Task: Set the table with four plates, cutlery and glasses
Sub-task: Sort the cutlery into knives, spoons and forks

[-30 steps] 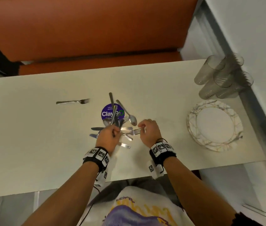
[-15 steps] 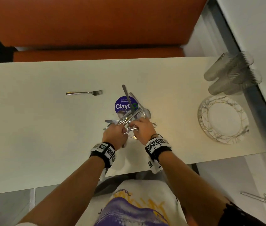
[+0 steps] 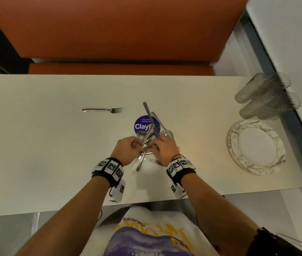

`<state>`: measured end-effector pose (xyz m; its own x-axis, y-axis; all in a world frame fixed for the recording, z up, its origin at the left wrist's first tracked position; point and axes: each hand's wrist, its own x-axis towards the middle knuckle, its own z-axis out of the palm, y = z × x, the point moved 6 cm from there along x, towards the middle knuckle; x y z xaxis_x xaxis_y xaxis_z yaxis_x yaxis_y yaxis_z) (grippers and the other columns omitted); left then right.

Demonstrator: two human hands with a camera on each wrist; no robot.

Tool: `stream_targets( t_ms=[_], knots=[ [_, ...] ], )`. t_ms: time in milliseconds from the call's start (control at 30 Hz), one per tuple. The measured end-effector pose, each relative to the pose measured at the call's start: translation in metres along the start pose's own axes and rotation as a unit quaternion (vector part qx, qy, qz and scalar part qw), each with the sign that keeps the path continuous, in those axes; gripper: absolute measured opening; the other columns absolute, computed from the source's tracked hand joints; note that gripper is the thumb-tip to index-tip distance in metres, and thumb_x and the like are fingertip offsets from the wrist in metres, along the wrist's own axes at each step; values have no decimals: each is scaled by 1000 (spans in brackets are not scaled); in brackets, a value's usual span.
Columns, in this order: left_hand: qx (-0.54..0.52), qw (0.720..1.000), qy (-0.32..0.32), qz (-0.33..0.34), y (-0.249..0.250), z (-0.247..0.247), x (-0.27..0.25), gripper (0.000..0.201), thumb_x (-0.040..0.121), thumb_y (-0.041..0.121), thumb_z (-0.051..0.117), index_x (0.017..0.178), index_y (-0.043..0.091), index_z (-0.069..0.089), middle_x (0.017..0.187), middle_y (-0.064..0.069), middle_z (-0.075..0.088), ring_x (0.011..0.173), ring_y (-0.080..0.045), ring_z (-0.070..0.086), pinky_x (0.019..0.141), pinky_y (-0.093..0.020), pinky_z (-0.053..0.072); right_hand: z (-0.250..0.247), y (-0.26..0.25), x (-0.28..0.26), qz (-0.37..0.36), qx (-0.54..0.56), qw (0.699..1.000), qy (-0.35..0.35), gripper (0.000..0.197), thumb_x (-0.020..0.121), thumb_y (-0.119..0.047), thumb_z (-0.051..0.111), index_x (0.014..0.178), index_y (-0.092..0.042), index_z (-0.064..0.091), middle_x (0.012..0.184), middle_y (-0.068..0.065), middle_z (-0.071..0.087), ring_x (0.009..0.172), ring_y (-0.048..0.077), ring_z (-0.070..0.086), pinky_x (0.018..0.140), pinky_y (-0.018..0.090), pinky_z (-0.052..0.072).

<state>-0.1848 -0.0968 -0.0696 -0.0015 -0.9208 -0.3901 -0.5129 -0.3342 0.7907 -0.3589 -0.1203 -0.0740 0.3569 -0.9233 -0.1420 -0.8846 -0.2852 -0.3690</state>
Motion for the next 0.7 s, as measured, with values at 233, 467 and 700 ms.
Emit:
stream_targets(
  t_ms=[233, 467, 700],
  knots=[
    [-269, 961, 24, -53, 25, -56, 4, 38, 79, 3, 87, 113, 5, 70, 89, -18, 79, 80, -33, 78, 75, -34, 65, -25, -8, 24, -24, 77, 996, 30, 22, 94, -34, 65, 110, -22, 71, 114, -1, 58, 105, 21, 50, 92, 41, 47],
    [-418, 904, 81, -43, 24, -78, 14, 33, 85, -5, 78, 117, -9, 67, 107, -26, 76, 100, -38, 74, 92, -39, 62, -42, -30, 39, -49, 97, 993, 53, 19, 100, -33, 55, 108, -23, 69, 100, -4, 68, 96, 18, 51, 89, 40, 47],
    [-417, 902, 106, -21, 29, -74, 22, 29, 96, 4, 69, 124, -2, 68, 109, -18, 78, 104, -27, 75, 94, -36, 61, -53, -50, 36, -50, 161, 983, 70, 22, 100, -27, 57, 113, -15, 70, 105, 1, 71, 103, 17, 57, 92, 30, 46]
  ],
)
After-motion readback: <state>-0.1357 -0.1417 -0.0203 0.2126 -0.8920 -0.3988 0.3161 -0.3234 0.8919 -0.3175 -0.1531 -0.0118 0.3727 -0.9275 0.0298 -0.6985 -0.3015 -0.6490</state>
